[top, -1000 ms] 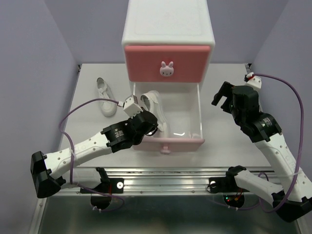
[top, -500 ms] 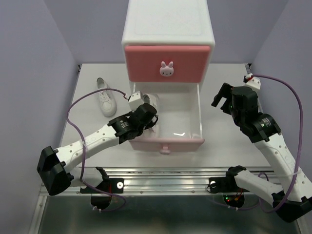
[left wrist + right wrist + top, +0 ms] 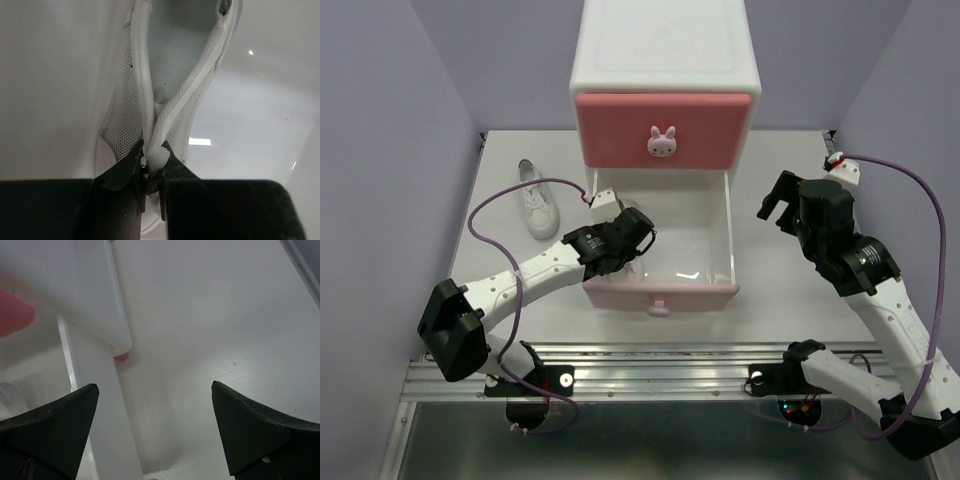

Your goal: Place and organize the shoes in the shoe cabinet

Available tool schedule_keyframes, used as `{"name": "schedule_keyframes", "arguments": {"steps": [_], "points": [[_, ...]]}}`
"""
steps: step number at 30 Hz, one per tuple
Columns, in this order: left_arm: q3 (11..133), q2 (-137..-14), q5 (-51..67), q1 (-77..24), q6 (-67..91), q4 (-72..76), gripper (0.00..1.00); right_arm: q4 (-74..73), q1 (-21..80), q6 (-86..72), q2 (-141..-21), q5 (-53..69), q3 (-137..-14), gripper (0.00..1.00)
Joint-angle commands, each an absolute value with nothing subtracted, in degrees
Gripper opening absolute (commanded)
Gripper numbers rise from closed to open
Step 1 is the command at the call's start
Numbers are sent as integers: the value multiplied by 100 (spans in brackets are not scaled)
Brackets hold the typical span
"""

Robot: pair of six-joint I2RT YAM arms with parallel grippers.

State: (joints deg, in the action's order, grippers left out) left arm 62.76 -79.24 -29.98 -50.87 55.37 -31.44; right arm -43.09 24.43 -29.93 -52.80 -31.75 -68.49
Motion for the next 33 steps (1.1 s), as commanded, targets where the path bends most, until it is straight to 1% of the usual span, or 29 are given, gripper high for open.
{"name": "schedule_keyframes", "arguments": {"steps": [1, 5, 6, 9, 10, 12, 13, 16, 17, 18, 22, 27, 30, 33], "points": [[6600, -7988, -3375, -5010, 5818, -2997, 0, -4271, 2417, -2874, -5150, -3366, -6829, 100], [6680, -8217, -3375, -4983, 5704, -3058, 0, -4271, 2417, -2848, -5150, -3428, -6829, 100], [6680, -8253, -3358, -4975, 5669, -3085, 2, -4271, 2417, -2848, -5159, -3428, -6838, 100], [6601, -8297, -3323, -4957, 5643, -3076, 11, -4271, 2417, -2804, -5159, -3428, -6847, 100], [6592, -8297, -3314, -4940, 5608, -3076, 19, -4271, 2417, -2786, -5142, -3436, -6855, 100], [6592, -8279, -3305, -4948, 5599, -3102, 25, -4271, 2417, -2777, -5115, -3463, -6864, 100], [6600, -8262, -3287, -4948, 5590, -3103, 34, -4280, 2417, -2777, -5089, -3472, -6864, 100], [6688, -8165, -3252, -4940, 5458, -3059, 46, -4298, 2417, -2812, -5019, -3472, -6864, 100], [6775, -8113, -3243, -4948, 5380, -3041, 53, -4307, 2417, -2856, -5001, -3463, -6864, 100], [6820, -8078, -3226, -4948, 5309, -3006, 57, -4315, 2417, -2874, -4992, -3445, -6873, 100], [7048, -7937, -3252, -4940, 5098, -2971, 66, -4342, 2417, -2979, -4957, -3402, -6882, 100], [7364, -7682, -3112, -4948, 4782, -2971, 71, -4351, 2417, -2997, -4939, -3401, -6908, 100], [7514, -7427, -2805, -4948, 4527, -2962, 75, -4368, 2417, -2971, -4913, -3463, -6961, 100], [7480, -6953, -2523, -4957, 4316, -2804, 79, -4377, 2417, -2971, -4887, -3516, -6987, 100]]}}
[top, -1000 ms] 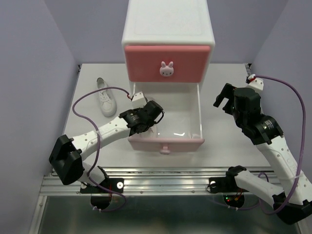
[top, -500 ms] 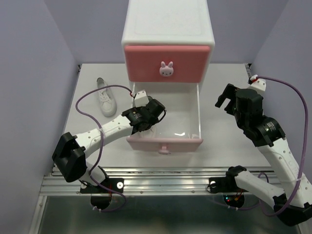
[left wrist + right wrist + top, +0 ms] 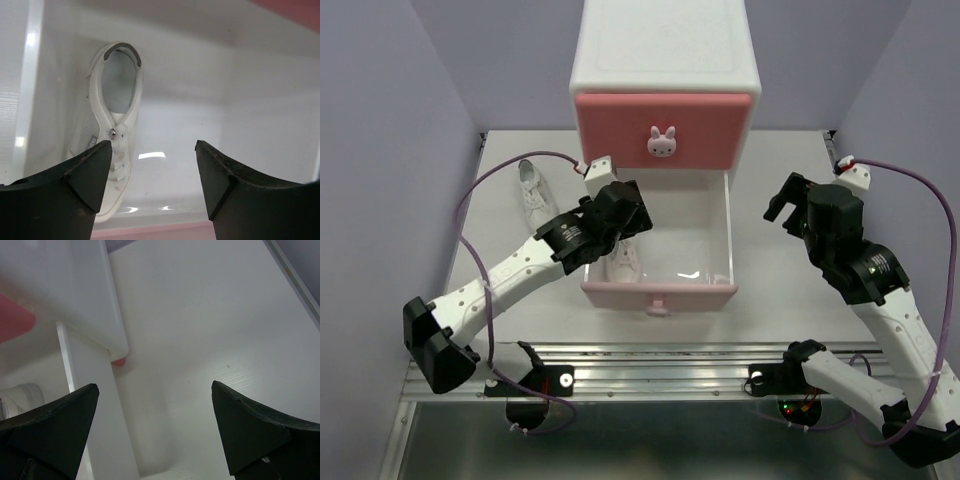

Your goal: Place and organize the shoes in the shoe cabinet

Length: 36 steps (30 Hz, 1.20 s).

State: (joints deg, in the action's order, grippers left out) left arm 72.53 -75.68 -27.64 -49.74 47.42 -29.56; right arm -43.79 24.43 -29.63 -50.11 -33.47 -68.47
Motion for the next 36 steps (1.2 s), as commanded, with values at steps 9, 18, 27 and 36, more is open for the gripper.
{"name": "schedule_keyframes", "arguments": {"steps": [9, 18, 27, 36], "points": [[7575, -5564, -3216, -4861, 4482, -3603, 99, -4368, 2417, -2962, -4913, -3551, -6952, 100], [6928, -5625, -2429, -2237, 3658, -3421, 99, -4368, 2417, -3015, -5062, -3410, -6917, 100], [6467, -7266, -641, 184, 1822, -1539, 99, -4368, 2417, -2865, -5168, -3287, -6882, 100], [7811, -9482, 289, 650, 871, -967, 99, -4377, 2417, -2558, -5440, -3085, -7189, 100]]}}
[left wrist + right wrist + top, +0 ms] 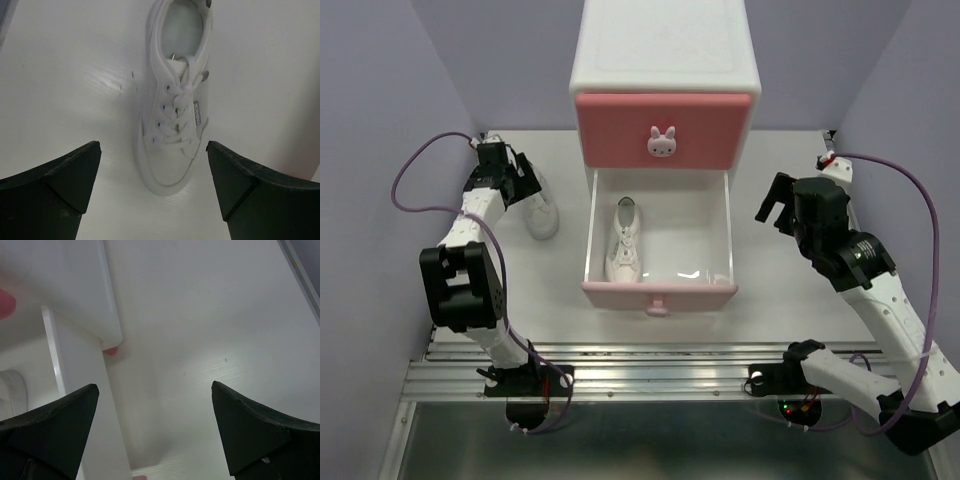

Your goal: Place and organize the shoes in the shoe cabinet

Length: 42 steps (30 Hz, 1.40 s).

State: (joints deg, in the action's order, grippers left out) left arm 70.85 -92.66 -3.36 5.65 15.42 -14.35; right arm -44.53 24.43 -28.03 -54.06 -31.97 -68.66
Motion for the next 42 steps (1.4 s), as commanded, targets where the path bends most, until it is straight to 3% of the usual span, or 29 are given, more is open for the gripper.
{"name": "schedule_keyframes", "arguments": {"steps": [1, 16, 19, 20, 23, 27, 32, 38, 42], "points": [[7909, -9753, 299, 633, 783, -1002, 99, -4377, 2417, -2523, -5475, -3050, -7207, 100], [8534, -11214, -123, 642, 940, -1028, 95, -4517, 2417, -2400, -5563, -3155, -7523, 100], [8666, -11434, -88, 642, 1063, -1125, 63, -4526, 2417, -2373, -5555, -3190, -7585, 100], [8683, -11443, -44, 642, 1090, -1151, 39, -4535, 2417, -2373, -5537, -3190, -7585, 100], [8684, -11164, -158, 642, 1247, -1213, 0, -4623, 2417, -2434, -5502, -3155, -7576, 100], [8473, -10329, -307, 642, 1432, -1204, 0, -4667, 2417, -2619, -5423, -3094, -7550, 100], [7867, -8409, -333, 633, 2038, -1213, 0, -4711, 2417, -2707, -5379, -3041, -7524, 100], [6980, -6104, -395, 528, 3681, -1073, 0, -4711, 2417, -2707, -5396, -3041, -7444, 100], [6601, -5283, -413, 99, 4288, -1037, 0, -4641, 2417, -2628, -5432, -2997, -7374, 100]]}}
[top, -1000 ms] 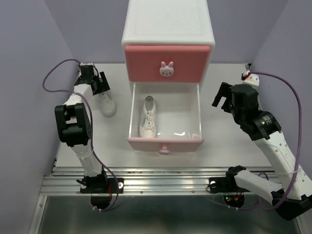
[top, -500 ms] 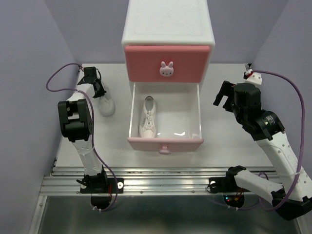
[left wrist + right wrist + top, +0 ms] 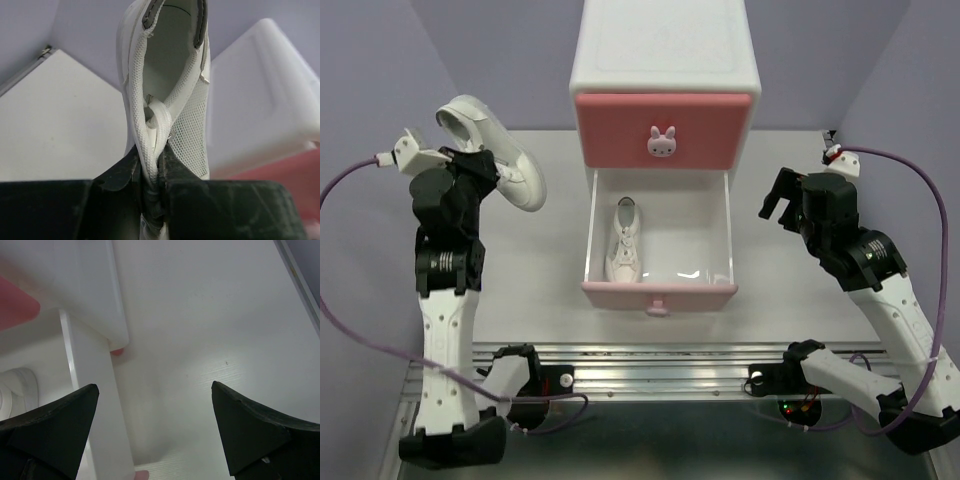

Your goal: Place and organize the shoes in the shoe cabinet

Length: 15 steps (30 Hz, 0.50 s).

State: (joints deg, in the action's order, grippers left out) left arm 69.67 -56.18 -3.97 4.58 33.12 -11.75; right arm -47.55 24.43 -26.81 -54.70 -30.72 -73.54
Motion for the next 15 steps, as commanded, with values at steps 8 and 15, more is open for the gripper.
{"name": "schedule_keyframes", "arguments": {"steps": [8, 15], "points": [[6311, -4825, -1748, -2116, 5536, -1011, 0, -4465, 2417, -2602, -5379, -3112, -7198, 100], [6372, -5062, -3619, -4305, 6151, -1230, 0, -4412, 2417, -2400, -5370, -2972, -7110, 100]]}}
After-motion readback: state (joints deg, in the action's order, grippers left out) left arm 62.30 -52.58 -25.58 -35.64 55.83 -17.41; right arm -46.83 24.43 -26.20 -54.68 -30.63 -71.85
